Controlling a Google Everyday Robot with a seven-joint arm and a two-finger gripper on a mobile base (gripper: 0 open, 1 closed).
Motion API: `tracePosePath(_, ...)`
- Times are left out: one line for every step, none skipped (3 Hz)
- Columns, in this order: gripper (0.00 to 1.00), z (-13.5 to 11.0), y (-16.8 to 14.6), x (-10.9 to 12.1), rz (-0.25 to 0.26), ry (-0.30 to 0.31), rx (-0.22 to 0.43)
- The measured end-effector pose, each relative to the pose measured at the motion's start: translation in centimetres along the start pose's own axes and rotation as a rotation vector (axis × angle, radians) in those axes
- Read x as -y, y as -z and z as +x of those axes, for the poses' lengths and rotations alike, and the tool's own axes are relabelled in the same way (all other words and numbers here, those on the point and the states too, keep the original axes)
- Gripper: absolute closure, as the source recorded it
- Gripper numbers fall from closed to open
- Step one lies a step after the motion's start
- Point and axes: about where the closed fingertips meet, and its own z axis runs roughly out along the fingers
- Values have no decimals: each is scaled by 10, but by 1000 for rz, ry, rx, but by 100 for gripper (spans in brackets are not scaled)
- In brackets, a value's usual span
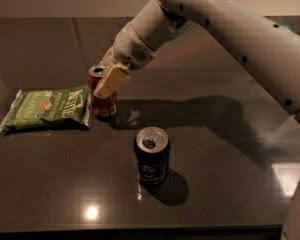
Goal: Move coke can near green jalapeno chip bag
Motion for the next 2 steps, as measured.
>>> tracePosePath(36,6,0,1,-14,6,-18)
tracePosePath(13,14,4,0,-1,19,-28)
